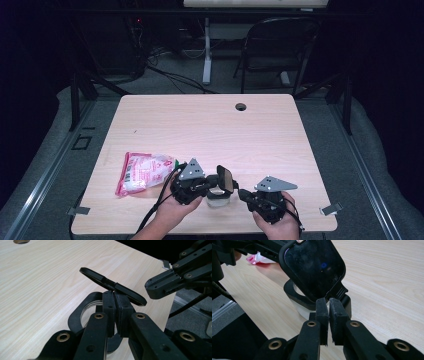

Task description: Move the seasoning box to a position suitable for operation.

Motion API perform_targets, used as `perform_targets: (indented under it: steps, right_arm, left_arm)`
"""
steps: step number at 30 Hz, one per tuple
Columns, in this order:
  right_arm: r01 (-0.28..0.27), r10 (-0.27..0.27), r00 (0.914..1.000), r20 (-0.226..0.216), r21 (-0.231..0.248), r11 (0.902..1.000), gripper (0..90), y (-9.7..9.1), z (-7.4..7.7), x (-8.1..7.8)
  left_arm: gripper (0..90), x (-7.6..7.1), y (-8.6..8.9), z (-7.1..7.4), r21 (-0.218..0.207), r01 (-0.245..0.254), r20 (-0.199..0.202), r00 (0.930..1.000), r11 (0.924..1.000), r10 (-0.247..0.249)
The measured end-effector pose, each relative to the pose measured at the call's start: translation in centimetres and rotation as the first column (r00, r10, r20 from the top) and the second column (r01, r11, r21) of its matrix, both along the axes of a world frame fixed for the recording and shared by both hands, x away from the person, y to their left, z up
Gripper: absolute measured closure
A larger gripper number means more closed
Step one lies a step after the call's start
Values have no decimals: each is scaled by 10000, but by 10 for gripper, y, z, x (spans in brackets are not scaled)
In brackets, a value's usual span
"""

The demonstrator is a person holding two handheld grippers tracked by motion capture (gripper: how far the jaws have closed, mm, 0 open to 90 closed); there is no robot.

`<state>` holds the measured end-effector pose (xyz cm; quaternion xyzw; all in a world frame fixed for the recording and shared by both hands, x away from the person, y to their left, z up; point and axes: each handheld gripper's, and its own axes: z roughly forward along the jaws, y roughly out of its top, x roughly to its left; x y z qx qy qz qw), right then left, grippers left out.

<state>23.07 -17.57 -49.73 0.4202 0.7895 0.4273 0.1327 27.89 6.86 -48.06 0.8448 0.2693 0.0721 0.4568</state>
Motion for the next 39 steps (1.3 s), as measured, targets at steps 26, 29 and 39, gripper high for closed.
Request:
perform_targets:
  steps: [26,29,39]
  right_arm:
    - [193,-157,9971,743,-474,9987,641,22,2,-2]
    - [241,-206,9969,759,-461,9986,661,23,1,-2]
    - [323,-276,9953,930,-490,9983,700,28,-1,3]
  left_arm:
    - [795,3,-15,7,-194,61,29,10000,9998,-60]
    - [788,2,-17,8,-233,126,51,9999,9996,-125]
    - [745,1,-17,6,-169,159,158,9998,9997,-156]
